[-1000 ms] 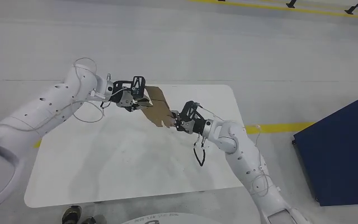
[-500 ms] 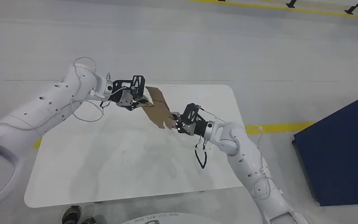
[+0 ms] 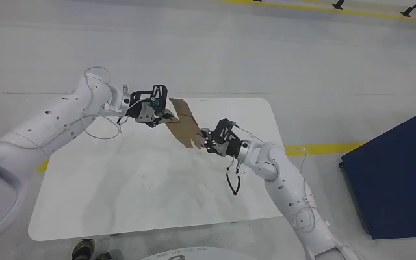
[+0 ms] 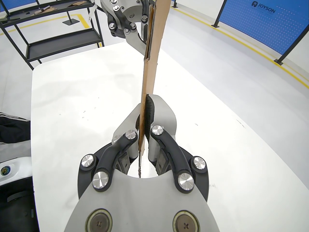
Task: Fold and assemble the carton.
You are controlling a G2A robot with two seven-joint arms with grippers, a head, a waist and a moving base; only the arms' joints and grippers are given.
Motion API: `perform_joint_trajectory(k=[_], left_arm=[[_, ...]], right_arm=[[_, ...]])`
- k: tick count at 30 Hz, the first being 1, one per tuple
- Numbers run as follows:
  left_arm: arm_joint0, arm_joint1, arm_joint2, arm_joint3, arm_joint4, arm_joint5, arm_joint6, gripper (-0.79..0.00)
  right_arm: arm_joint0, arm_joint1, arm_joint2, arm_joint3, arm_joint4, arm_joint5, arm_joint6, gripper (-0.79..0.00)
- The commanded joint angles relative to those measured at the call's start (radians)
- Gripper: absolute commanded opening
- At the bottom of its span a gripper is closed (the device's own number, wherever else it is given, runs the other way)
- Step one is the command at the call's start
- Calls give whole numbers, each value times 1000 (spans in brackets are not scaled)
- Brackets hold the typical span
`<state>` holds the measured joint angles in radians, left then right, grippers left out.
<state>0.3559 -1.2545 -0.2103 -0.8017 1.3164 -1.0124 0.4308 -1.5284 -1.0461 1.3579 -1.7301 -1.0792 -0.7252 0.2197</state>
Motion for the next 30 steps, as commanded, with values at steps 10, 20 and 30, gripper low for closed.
perform_joint_trajectory(k=[10, 20, 30], left_arm=[[6, -11, 1, 14, -82, 0, -69, -400], [5, -15, 3, 12, -99, 0, -82, -785], [3, -10, 27, 6, -104, 0, -71, -785]], right_arm=[[-8, 4, -2, -10, -8, -2, -11, -785], [-15, 7, -4, -18, -16, -3, -19, -785], [-20, 10, -3, -23, -22, 3, -29, -785]])
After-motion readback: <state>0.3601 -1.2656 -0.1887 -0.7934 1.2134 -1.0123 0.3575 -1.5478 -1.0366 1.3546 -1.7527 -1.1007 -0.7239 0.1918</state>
